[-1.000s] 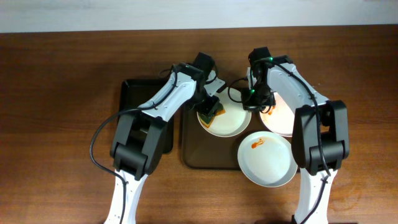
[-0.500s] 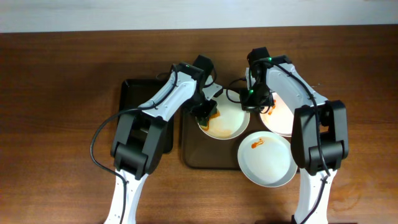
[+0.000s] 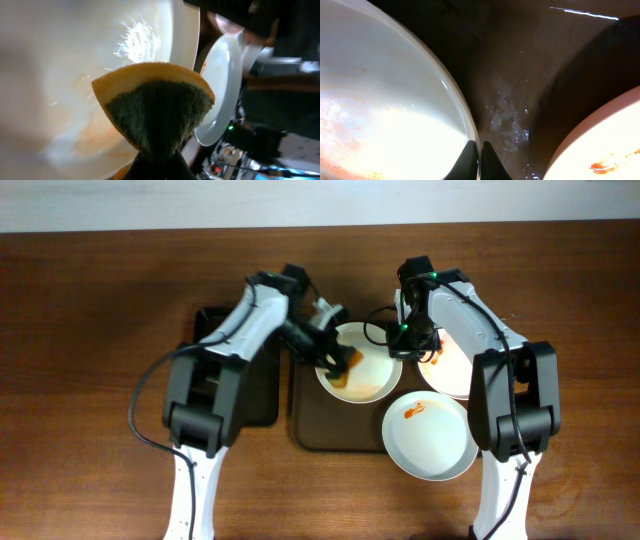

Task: Clean dirty plates on tray and stack at the side
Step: 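Carry the sponge to the white plate and scrub its sauce, then return the sponge to the black tray and release it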

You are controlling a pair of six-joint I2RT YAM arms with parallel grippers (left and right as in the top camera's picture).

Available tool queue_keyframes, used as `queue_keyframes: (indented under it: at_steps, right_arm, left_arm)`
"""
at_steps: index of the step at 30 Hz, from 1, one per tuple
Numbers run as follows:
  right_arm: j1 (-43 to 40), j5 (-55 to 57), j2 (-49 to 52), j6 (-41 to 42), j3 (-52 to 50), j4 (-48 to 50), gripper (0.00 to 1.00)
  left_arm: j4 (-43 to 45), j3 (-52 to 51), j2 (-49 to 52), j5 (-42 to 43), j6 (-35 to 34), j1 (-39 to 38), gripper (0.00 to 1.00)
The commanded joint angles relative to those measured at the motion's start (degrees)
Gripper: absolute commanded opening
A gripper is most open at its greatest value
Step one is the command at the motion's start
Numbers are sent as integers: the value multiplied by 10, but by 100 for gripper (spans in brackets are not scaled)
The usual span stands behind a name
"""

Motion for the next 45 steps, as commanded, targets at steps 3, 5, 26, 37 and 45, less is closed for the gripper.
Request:
queue_keyframes:
  at_steps: [3,5,26,37,45]
  right_arm:
    - [1,16,8,4,7,1,4]
    - [1,15,8,4,7,2,5]
    - [1,15,8,4,7,2,48]
    - [1,15,8,4,7,11,52]
    - [2,9,8,4,7,11,42]
  left_arm:
    - [-58,147,4,-55,1,64,0]
    - [-105,204,4,-140,-13,80,0]
    - [-78,76,5,-539,-162,110,39]
    - [-78,89,-9,-534,-162,125,98]
    - [-74,112,-113,-525,-162,156,100]
